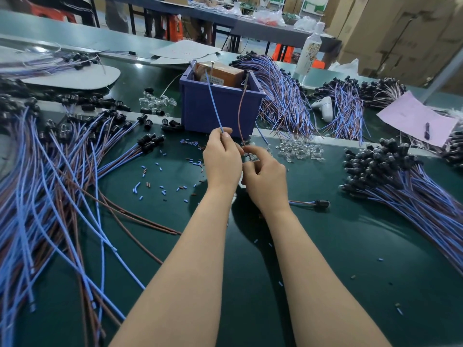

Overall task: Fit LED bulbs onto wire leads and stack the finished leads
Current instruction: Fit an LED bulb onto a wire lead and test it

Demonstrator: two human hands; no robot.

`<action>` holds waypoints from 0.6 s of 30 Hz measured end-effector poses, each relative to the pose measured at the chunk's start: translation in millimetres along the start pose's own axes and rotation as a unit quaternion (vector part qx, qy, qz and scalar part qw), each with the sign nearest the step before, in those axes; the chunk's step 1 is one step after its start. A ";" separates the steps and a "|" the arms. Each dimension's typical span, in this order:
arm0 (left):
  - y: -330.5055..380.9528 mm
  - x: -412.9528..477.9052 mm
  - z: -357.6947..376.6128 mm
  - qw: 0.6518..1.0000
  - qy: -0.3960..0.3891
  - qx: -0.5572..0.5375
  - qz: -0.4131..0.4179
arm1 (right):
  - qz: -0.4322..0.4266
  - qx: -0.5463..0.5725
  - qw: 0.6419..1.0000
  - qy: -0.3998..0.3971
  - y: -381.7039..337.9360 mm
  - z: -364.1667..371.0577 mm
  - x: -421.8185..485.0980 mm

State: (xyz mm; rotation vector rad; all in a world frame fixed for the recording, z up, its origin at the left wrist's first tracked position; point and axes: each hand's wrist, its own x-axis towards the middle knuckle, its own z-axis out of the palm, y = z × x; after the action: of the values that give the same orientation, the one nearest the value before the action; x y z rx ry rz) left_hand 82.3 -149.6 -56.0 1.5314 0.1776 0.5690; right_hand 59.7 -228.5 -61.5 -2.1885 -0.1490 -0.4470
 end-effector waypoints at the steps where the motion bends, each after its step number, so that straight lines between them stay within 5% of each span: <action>1: -1.4 1.9 -0.1 1.000 -0.004 -0.003 -0.013 | 0.000 -0.001 1.000 -0.001 0.3 0.1 0.1; 18: -3.4 8.7 -1.8 0.998 -0.042 -0.012 -0.040 | 0.000 -0.002 1.000 -0.008 2.5 1.1 0.2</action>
State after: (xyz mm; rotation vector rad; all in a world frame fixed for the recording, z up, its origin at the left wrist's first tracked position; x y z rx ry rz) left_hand 89.8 -143.9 -57.4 1.5152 0.1665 0.4419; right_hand 60.8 -229.3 -63.9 -2.1954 -0.1577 -0.4316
